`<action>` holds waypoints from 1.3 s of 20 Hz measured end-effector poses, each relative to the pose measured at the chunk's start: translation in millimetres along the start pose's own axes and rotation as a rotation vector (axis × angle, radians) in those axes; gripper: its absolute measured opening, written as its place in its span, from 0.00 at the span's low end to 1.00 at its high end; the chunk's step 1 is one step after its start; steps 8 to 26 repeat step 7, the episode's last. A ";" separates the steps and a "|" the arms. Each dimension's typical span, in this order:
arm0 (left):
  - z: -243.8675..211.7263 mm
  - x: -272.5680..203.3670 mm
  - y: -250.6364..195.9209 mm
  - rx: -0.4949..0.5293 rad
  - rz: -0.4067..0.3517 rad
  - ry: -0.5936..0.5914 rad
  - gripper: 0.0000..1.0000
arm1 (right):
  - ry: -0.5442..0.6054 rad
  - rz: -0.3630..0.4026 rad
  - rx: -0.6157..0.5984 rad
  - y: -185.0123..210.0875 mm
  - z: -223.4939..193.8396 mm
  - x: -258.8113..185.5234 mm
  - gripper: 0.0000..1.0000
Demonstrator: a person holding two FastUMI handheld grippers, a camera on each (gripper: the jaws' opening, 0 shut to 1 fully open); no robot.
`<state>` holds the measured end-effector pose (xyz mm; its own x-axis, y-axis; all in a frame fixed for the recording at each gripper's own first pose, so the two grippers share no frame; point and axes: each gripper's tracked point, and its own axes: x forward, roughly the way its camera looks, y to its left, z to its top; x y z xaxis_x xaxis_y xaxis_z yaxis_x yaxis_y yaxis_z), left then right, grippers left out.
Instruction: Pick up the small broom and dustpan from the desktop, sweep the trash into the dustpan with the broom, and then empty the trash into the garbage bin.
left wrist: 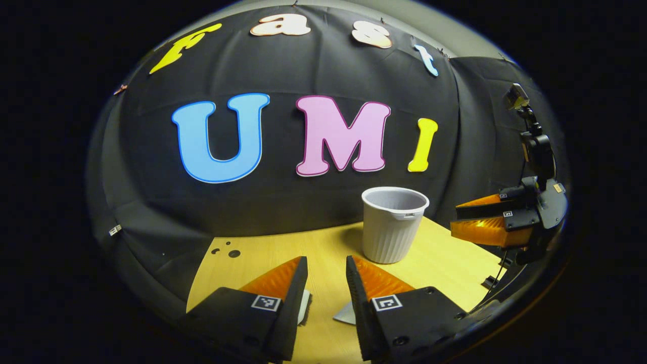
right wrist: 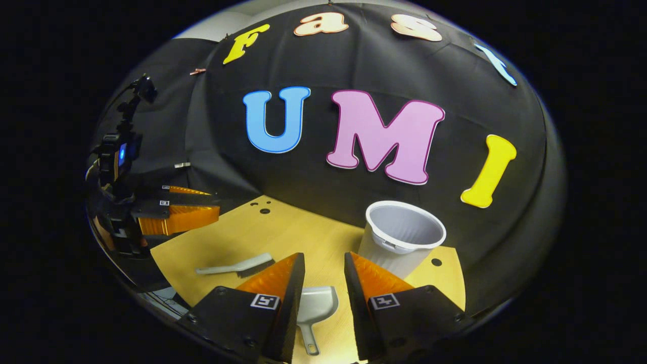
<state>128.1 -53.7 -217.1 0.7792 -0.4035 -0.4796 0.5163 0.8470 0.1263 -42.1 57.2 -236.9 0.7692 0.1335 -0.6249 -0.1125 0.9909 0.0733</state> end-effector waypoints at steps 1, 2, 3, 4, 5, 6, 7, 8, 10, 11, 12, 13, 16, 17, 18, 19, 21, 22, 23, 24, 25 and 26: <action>0.8 -1.0 -1.3 -0.004 0.008 -0.004 0.51 | -0.004 0.007 -0.004 1.6 1.6 -0.4 0.51; 2.7 -2.1 -2.4 -0.006 0.012 -0.009 0.51 | -0.012 0.007 -0.006 2.0 3.7 -1.0 0.53; 4.7 -3.8 -1.5 -0.005 0.015 -0.018 0.51 | -0.014 0.007 -0.003 0.6 2.3 -0.6 0.54; 6.7 -4.2 -1.1 0.001 0.015 -0.026 0.51 | -0.016 0.005 0.004 0.7 3.3 0.5 0.54; 5.3 -3.4 -0.2 0.007 0.019 -0.027 0.51 | -0.020 0.003 0.011 1.2 4.4 0.6 0.54; 3.4 -3.8 -0.5 0.010 0.019 -0.018 0.51 | -0.020 0.002 0.016 1.1 4.7 0.4 0.52; 0.6 -3.3 0.4 0.008 0.022 -0.013 0.48 | -0.022 0.001 0.021 0.9 5.4 -0.6 0.54; 0.6 -3.3 0.4 0.008 0.022 -0.013 0.48 | -0.022 0.001 0.021 0.9 5.4 -0.6 0.54; 0.6 -3.3 0.4 0.008 0.022 -0.013 0.48 | -0.022 0.001 0.021 0.9 5.4 -0.6 0.54; 0.6 -3.3 0.4 0.008 0.022 -0.013 0.48 | -0.022 0.001 0.021 0.9 5.4 -0.6 0.54; 0.6 -3.3 0.4 0.008 0.022 -0.013 0.48 | -0.022 0.001 0.021 0.9 5.4 -0.6 0.54; 0.6 -3.3 0.4 0.008 0.022 -0.013 0.48 | -0.022 0.001 0.021 0.9 5.4 -0.6 0.54; 0.6 -3.3 0.4 0.008 0.022 -0.013 0.48 | -0.022 0.001 0.021 0.9 5.4 -0.6 0.54; 0.6 -3.3 0.4 0.008 0.022 -0.013 0.48 | -0.022 0.001 0.021 0.9 5.4 -0.6 0.54; 0.6 -3.3 0.4 0.008 0.022 -0.013 0.48 | -0.022 0.001 0.021 0.9 5.4 -0.6 0.54; 0.6 -3.3 0.4 0.008 0.022 -0.013 0.48 | -0.022 0.001 0.021 0.9 5.4 -0.6 0.54; 0.6 -3.3 0.4 0.008 0.022 -0.013 0.48 | -0.022 0.001 0.021 0.9 5.4 -0.6 0.54; 0.6 -3.3 0.4 0.008 0.022 -0.013 0.48 | -0.022 0.001 0.021 0.9 5.4 -0.6 0.54; 0.6 -3.3 0.4 0.008 0.022 -0.013 0.48 | -0.022 0.001 0.021 0.9 5.4 -0.6 0.54; 0.6 -3.3 0.4 0.008 0.022 -0.013 0.48 | -0.022 0.001 0.021 0.9 5.4 -0.6 0.54; 0.6 -3.3 0.4 0.008 0.022 -0.013 0.48 | -0.022 0.001 0.021 0.9 5.4 -0.6 0.54; 0.6 -3.3 0.4 0.008 0.022 -0.013 0.48 | -0.022 0.001 0.021 0.9 5.4 -0.6 0.54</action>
